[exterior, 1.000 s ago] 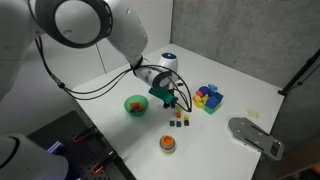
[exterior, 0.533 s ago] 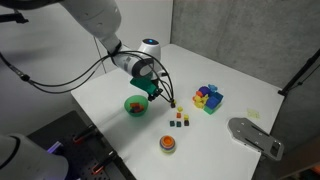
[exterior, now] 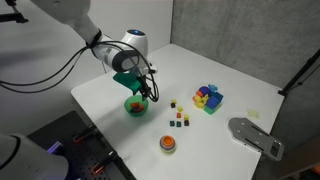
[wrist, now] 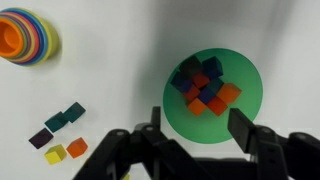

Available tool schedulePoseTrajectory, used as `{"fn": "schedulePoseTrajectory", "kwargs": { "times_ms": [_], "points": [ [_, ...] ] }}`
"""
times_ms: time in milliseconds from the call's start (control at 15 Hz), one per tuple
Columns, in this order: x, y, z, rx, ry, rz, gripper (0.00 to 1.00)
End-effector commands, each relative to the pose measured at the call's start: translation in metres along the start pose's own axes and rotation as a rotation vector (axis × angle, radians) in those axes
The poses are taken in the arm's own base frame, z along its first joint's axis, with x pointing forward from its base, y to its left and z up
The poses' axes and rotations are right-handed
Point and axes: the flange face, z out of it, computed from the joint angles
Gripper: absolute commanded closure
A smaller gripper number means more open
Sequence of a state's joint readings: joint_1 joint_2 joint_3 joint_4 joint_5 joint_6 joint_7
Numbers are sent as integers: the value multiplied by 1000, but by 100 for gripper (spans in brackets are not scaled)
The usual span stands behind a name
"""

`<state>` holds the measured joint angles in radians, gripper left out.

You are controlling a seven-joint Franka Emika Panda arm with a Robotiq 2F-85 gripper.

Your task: Pick up a black block from the table and put it in the green bowl

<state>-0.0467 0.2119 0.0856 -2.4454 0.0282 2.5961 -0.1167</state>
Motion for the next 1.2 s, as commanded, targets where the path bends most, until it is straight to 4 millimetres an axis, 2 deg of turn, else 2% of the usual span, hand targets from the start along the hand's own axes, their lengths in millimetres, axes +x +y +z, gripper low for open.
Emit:
{"fn": "schedulePoseTrajectory", "kwargs": {
  "times_ms": [0, 333, 733, 933, 1000, 1133],
  "points": [
    [-19, 17, -36, -5, -11, 79, 1],
    [-27, 52, -88, -56, -25, 211, 0],
    [-41, 72, -146, -148, -53, 286, 0],
    [-48, 79, -158, -170, -84, 281, 0],
    [-43, 73, -148, -139, -65, 266, 0],
    [-47, 77, -151, -149, -77, 268, 0]
  ]
}}
